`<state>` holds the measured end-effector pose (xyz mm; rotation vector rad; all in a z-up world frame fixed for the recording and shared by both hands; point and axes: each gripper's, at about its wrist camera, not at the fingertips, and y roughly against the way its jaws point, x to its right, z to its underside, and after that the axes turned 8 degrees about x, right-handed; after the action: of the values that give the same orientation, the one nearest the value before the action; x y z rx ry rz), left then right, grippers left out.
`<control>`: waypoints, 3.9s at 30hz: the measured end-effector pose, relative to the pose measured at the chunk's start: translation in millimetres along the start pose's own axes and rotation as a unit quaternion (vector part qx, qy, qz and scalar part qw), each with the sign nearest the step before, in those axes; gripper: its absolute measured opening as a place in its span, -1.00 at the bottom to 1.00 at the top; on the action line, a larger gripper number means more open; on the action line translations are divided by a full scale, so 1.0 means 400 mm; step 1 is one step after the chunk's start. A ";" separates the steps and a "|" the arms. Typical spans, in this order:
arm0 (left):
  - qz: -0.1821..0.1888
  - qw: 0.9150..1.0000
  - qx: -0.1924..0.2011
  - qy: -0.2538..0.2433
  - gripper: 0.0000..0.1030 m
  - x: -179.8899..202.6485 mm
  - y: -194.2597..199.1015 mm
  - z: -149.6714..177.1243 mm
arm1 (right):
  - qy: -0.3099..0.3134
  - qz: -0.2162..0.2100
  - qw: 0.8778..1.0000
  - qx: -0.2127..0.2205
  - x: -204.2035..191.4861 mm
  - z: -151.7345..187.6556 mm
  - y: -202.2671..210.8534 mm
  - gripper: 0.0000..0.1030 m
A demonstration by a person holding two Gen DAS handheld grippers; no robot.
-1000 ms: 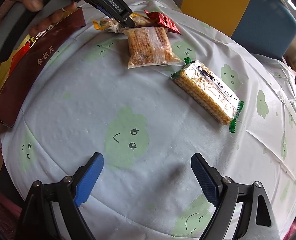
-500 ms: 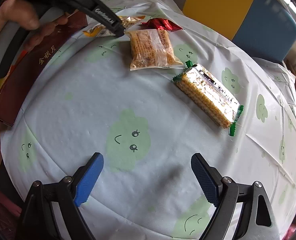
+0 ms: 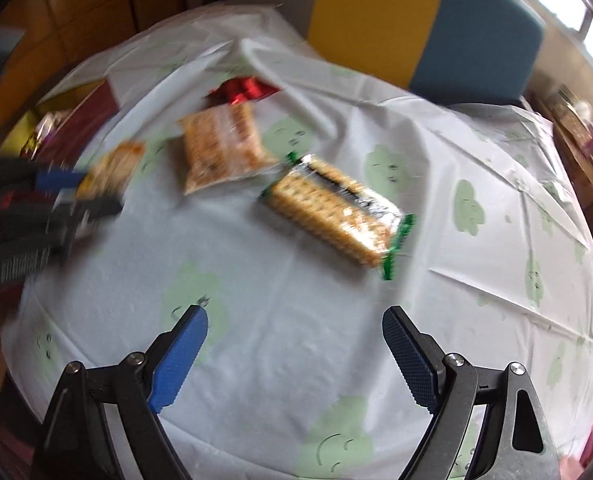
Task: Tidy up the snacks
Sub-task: 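Grasp the clear orange-topped pistachio bag with the left gripper, then grasp the red foil snack with the right gripper while the left holds the pistachio bag, then release the pistachio bag into the tin while the right gripper holds the red foil snack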
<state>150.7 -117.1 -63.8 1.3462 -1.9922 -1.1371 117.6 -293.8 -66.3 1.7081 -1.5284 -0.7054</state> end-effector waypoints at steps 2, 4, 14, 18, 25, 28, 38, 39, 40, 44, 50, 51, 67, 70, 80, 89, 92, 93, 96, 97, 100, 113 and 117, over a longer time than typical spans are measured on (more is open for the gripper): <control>0.002 1.000 0.014 -0.009 -0.28 0.030 0.023 0.039 | -0.019 0.002 1.000 0.009 0.021 -0.004 0.010 0.74; 0.005 0.999 0.024 -0.020 -0.29 0.052 0.043 0.070 | -0.035 0.003 0.999 0.015 0.035 -0.008 0.017 0.74; -0.002 0.990 0.104 -0.092 -0.27 0.100 0.098 0.201 | -0.063 -0.043 0.997 0.026 0.033 -0.007 0.007 0.70; -0.002 0.989 0.117 -0.089 -0.24 0.100 0.098 0.215 | -0.062 -0.065 0.996 0.027 0.015 -0.039 0.007 0.53; 0.006 0.986 0.147 -0.083 -0.23 0.091 0.101 0.237 | 0.000 -0.086 0.995 0.047 -0.062 -0.212 -0.042 0.40; 0.011 0.985 0.155 -0.076 -0.23 0.087 0.102 0.241 | 0.038 -0.086 0.995 0.040 -0.100 -0.291 -0.097 0.39; 0.023 0.982 0.171 -0.072 -0.23 0.081 0.105 0.248 | 0.165 -0.047 0.985 -0.014 -0.206 -0.440 -0.296 0.39; 0.025 0.982 0.172 -0.071 -0.23 0.079 0.105 0.249 | 0.174 -0.043 0.984 -0.018 -0.214 -0.443 -0.312 0.39; 0.027 0.982 0.172 -0.069 -0.22 0.077 0.105 0.249 | 0.177 -0.039 0.983 -0.022 -0.215 -0.444 -0.323 0.37; 0.030 0.982 0.173 -0.066 -0.22 0.075 0.106 0.249 | 0.174 -0.031 0.984 -0.036 -0.226 -0.446 -0.358 -0.23; 0.025 0.982 0.173 -0.066 -0.22 0.078 0.106 0.248 | 0.150 -0.038 0.988 0.021 -0.204 -0.433 -0.243 -0.26; 0.023 0.982 0.173 -0.068 -0.22 0.080 0.105 0.248 | 0.147 -0.038 0.988 0.031 -0.194 -0.427 -0.215 -0.26; 0.000 0.986 0.151 -0.071 -0.24 0.097 0.103 0.225 | 0.017 -0.078 0.996 -0.043 -0.026 -0.033 -0.043 -0.25; 0.016 0.988 0.141 -0.058 -0.28 0.091 0.109 0.207 | 0.016 -0.069 0.996 -0.046 -0.033 0.016 -0.063 -0.24; 0.064 0.983 0.170 -0.010 -0.35 0.054 0.241 0.165 | 0.038 -0.057 0.997 -0.022 -0.036 0.024 -0.067 -0.23; 0.055 0.979 0.175 0.086 -0.36 -0.127 0.331 0.152 | 0.047 -0.049 0.997 -0.021 -0.045 0.030 -0.060 -0.23; 0.042 0.973 0.172 0.151 -0.36 -0.248 0.355 0.156 | 0.047 -0.048 0.998 -0.021 -0.047 0.028 -0.063 -0.23; 0.035 0.970 0.168 0.172 -0.36 -0.292 0.357 0.162 | 0.048 -0.047 0.998 -0.021 -0.048 0.029 -0.062 -0.23; -0.002 0.962 0.153 0.225 -0.36 -0.419 0.342 0.178 | 0.049 -0.045 0.998 -0.022 -0.050 0.027 -0.063 -0.23; -0.014 0.960 0.145 0.237 -0.36 -0.451 0.328 0.182 | 0.048 -0.045 0.998 -0.023 -0.050 0.026 -0.064 -0.23; -0.033 0.951 0.110 0.286 -0.37 -0.556 0.275 0.203 | 0.047 -0.046 0.998 -0.023 -0.050 0.027 -0.064 -0.22; -0.064 0.940 0.025 0.333 -0.35 -0.698 0.092 0.233 | 0.046 -0.045 0.998 -0.022 -0.048 0.027 -0.065 -0.22; -0.069 0.943 0.022 0.325 -0.34 -0.688 0.088 0.222 | 0.046 -0.043 0.998 -0.022 -0.048 0.026 -0.066 -0.22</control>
<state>176.5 173.1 -65.6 1.6366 -1.4614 -0.5823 122.0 -275.7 -95.1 1.7578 -1.3735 -0.6908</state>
